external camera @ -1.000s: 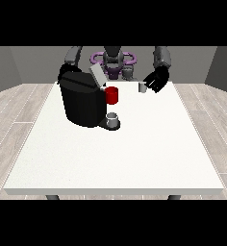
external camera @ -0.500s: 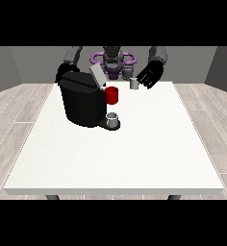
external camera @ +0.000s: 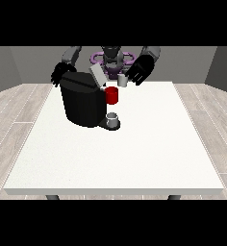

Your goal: Insert the coffee pod into the coffee machine and close the lid

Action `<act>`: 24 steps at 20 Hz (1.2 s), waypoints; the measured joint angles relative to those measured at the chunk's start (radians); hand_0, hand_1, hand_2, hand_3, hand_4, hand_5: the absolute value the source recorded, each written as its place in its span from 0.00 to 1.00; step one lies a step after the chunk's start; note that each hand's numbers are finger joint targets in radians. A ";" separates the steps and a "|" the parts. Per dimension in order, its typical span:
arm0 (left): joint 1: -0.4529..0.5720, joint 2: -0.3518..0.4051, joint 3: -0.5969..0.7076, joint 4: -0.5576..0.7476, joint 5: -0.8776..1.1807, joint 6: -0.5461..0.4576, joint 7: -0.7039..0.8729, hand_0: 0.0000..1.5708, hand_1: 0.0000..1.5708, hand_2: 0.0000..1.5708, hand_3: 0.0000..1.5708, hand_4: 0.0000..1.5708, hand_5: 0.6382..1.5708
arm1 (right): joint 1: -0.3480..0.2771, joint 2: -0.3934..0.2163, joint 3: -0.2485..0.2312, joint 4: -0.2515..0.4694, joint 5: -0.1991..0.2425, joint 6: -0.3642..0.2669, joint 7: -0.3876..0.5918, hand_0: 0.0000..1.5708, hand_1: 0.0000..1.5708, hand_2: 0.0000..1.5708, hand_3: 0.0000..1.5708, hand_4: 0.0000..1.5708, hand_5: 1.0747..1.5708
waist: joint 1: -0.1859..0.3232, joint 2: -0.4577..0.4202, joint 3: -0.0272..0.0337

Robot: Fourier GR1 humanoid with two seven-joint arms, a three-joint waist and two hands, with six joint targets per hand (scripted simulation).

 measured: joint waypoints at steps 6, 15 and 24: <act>-0.045 0.015 0.006 0.015 -0.009 -0.003 -0.003 0.82 0.82 0.83 0.78 0.32 1.00 | -0.012 0.000 0.011 -0.040 0.018 -0.019 0.027 0.00 0.00 0.00 0.00 0.31 1.00 | -0.027 0.025 -0.0001; -0.080 -0.025 -0.009 0.020 -0.033 0.014 0.028 0.83 0.83 0.84 0.78 0.32 1.00 | -0.024 -0.011 -0.016 -0.027 0.010 -0.020 0.006 0.00 0.00 0.00 0.00 0.34 1.00 | -0.026 0.056 0.0003; -0.087 -0.026 -0.012 0.031 -0.040 -0.007 0.013 0.75 0.75 0.80 0.75 0.31 1.00 | -0.013 -0.025 -0.043 -0.031 -0.021 0.001 0.002 0.00 0.00 0.00 0.00 0.34 1.00 | -0.021 0.057 0.0003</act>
